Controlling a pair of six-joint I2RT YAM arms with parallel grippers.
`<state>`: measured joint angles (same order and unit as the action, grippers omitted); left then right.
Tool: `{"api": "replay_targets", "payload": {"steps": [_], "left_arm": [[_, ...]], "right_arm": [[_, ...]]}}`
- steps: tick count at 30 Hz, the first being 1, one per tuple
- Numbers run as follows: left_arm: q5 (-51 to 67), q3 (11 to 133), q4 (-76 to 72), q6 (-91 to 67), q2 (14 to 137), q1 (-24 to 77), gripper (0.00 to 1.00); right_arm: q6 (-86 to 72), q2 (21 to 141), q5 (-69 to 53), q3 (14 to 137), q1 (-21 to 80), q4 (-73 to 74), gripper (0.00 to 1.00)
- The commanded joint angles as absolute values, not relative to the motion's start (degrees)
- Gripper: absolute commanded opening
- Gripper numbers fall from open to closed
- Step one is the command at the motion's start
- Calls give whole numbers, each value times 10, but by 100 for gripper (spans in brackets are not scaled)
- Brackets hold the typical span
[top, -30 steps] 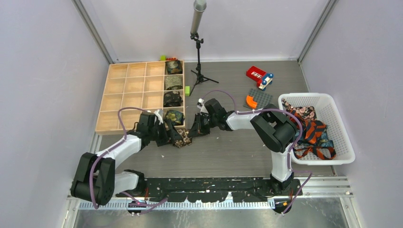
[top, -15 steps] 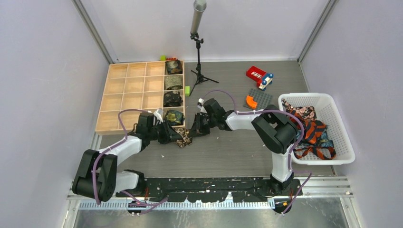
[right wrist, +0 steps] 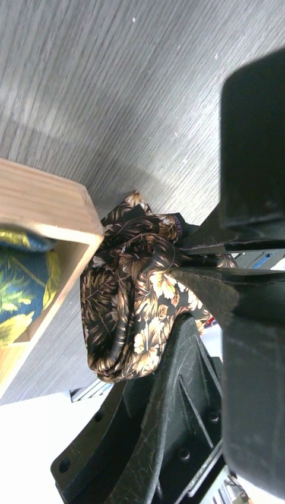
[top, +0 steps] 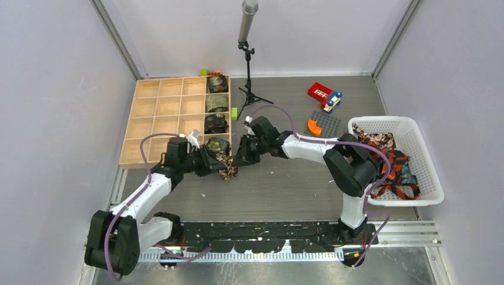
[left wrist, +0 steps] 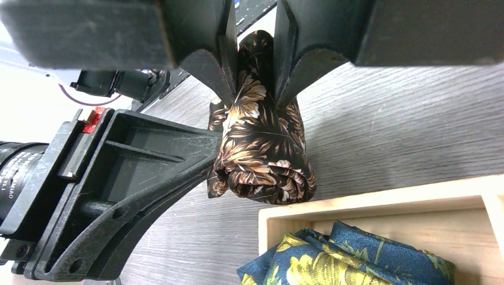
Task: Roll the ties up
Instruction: Pick up the tie at the center of the board.
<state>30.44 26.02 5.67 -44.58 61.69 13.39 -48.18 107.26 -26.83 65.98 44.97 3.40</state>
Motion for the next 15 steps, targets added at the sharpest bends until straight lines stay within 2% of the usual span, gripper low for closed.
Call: {"api": "replay_targets", "payload": {"steps": [1, 9, 15], "left_arm": [[309, 317, 132, -449, 579, 136, 26], [236, 423, 270, -422, 564, 125, 27], [215, 475, 325, -384, 578, 73, 28]], "right_arm": [[-508, 1032, -270, 719, 469, 38, 0], [-517, 1064, -260, 824, 479, 82, 0], [-529, 1117, -264, 918, 482, 95, 0]]}}
